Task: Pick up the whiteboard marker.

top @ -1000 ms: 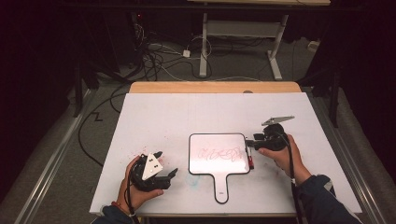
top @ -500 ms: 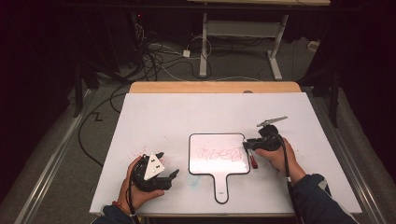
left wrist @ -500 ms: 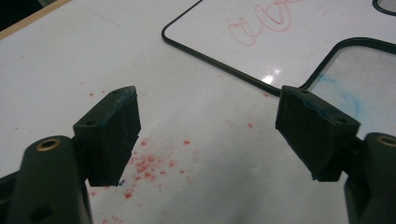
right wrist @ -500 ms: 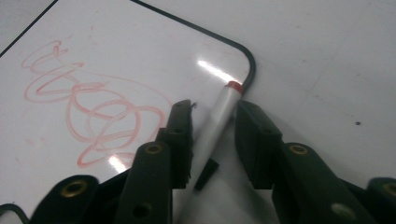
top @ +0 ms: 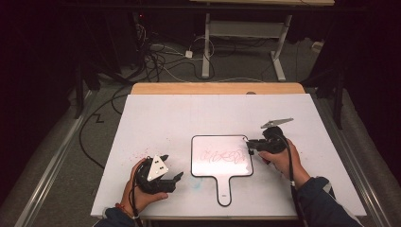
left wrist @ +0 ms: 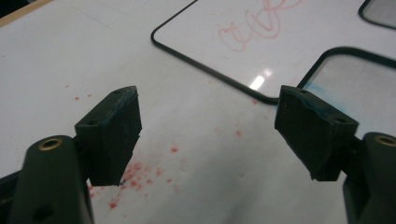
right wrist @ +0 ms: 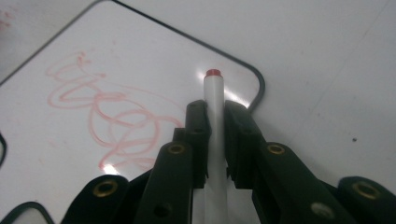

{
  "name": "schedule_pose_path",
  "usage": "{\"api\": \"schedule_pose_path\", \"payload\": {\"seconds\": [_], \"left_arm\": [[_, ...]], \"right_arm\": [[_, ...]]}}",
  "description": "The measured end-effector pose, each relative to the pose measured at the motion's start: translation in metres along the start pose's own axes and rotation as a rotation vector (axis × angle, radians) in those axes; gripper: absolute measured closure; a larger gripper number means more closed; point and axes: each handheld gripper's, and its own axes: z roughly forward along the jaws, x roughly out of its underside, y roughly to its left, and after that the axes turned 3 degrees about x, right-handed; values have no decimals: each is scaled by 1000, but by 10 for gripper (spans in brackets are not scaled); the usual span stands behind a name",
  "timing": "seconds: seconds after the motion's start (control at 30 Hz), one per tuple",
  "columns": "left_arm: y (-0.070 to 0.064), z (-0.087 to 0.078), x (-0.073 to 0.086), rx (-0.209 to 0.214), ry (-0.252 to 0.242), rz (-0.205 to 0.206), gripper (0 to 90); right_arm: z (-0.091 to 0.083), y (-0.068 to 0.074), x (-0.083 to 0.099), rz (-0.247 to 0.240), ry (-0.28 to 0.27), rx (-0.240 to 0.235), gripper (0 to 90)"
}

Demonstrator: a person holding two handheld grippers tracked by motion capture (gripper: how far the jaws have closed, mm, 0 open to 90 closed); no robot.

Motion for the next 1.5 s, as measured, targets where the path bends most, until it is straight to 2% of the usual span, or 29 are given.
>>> {"api": "schedule_pose_path", "payload": {"seconds": [0.13, 0.2, 0.27, 0.4, 0.47, 0.53, 0.63, 0.73, 0.9, 1.0, 1.1, 1.3, 1.4, 1.47, 1.5], "left_arm": [[0, 6, -18, 62, -57, -59, 238], [-3, 11, -29, 108, -88, -80, 243], [-10, 18, -42, 132, -107, -78, 250], [-26, 41, -67, 220, -130, -91, 267], [-36, 54, -76, 261, -138, -84, 269], [-46, 65, -85, 301, -140, -82, 273], [-56, 77, -95, 333, -150, -97, 307], [-60, 85, -102, 346, -167, -147, 343], [-59, 90, -107, 355, -203, -187, 405], [-58, 91, -108, 326, -209, -179, 489], [-55, 94, -108, 322, -209, -176, 560], [-54, 99, -110, 289, -202, -136, 726], [-52, 101, -111, 277, -206, -119, 769], [-52, 105, -112, 294, -210, -116, 779], [-53, 107, -113, 286, -205, -99, 780]], "right_arm": [[-17, 14, -7, -25, -101, -32, 812], [-23, 23, -10, -39, -152, -44, 812], [-27, 32, -11, -48, -192, -65, 813], [-30, 53, -14, -70, -261, -92, 812], [-31, 61, -13, -69, -293, -114, 813], [-30, 69, -12, -74, -309, -118, 813], [-30, 76, -9, -62, -333, -133, 813], [-30, 81, -6, -59, -349, -141, 813], [-30, 85, -3, -67, -360, -135, 813], [-30, 83, -2, -51, -370, -126, 813], [-31, 82, -2, -38, -378, -122, 813], [-32, 87, 0, -67, -383, -101, 813], [-35, 86, 0, -75, -385, -84, 812], [-37, 85, 0, -78, -388, -69, 810], [-38, 85, 0, -76, -385, -65, 806]]}}
